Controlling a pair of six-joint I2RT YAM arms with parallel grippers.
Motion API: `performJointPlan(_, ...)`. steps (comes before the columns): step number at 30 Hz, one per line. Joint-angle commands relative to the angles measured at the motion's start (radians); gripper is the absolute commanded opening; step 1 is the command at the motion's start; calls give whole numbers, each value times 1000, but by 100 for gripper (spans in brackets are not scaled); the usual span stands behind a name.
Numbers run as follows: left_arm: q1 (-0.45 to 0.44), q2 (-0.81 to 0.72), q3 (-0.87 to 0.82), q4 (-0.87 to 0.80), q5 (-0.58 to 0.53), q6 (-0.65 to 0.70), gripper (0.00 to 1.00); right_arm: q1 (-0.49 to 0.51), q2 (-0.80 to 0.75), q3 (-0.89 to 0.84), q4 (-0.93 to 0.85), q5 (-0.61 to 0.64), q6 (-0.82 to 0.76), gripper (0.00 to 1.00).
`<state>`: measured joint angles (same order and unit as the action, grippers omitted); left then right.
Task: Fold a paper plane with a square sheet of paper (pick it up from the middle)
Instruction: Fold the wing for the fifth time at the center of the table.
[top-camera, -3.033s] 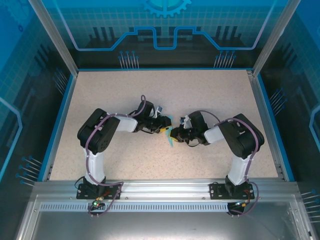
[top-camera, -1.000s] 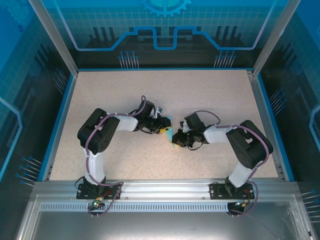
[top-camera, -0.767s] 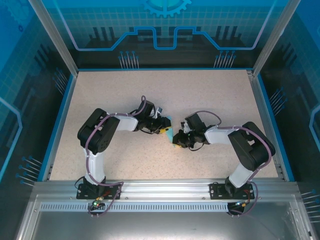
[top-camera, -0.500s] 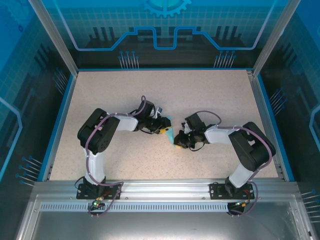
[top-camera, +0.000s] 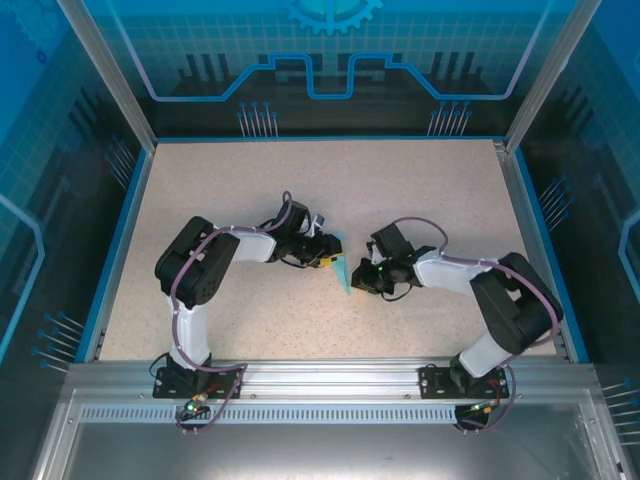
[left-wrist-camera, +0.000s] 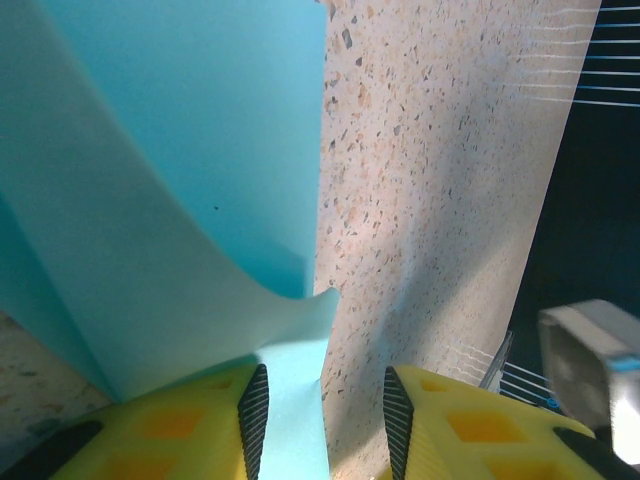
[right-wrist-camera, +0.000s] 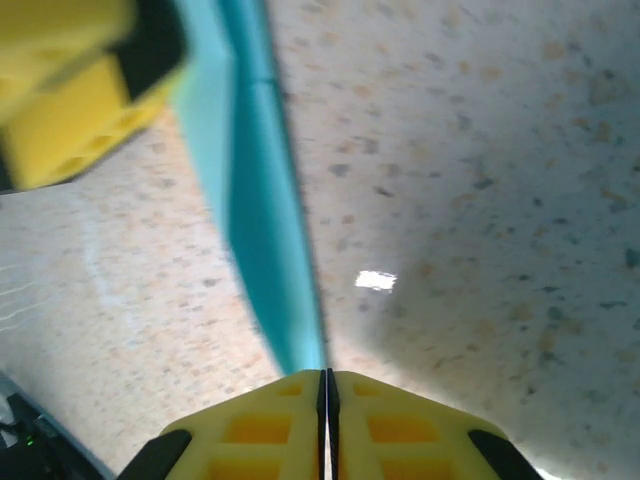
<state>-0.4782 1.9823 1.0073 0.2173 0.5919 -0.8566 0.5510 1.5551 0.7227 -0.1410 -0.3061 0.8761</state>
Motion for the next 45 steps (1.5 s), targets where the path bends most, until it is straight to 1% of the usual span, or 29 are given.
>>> performJointPlan(1,-5,33,10,-45,-6,17,39,0,-36,0,78,-42,-19,12)
performJointPlan(4,-5,36,13,-47,-5,19,39,7,21,19,196,-139,9,12)
performJointPlan(8,-5,36,16,-52,-4,21,39,22,94,37,273,-171,56,12)
performJointPlan(14,-5,35,15,-53,-1,22,39,15,170,34,284,-154,61,11)
performJointPlan(20,-3,36,14,-58,-2,26,38,-7,178,10,211,-114,25,11)
performJointPlan(26,-3,39,18,-65,-5,31,38,-47,171,-54,198,-116,12,11)
performJointPlan(31,-2,43,20,-67,-6,33,38,-49,188,-63,169,-125,-2,11)
performJointPlan(33,-3,43,22,-70,-6,33,38,-51,169,-81,188,-113,1,11)
performJointPlan(36,-2,43,24,-75,-6,34,38,-56,121,-55,130,-96,-30,11)
performJointPlan(42,-3,43,26,-81,-6,31,38,-38,12,-15,119,-135,-64,11)
performJointPlan(45,-3,43,25,-79,-7,28,38,-17,-6,13,103,-153,-78,12)
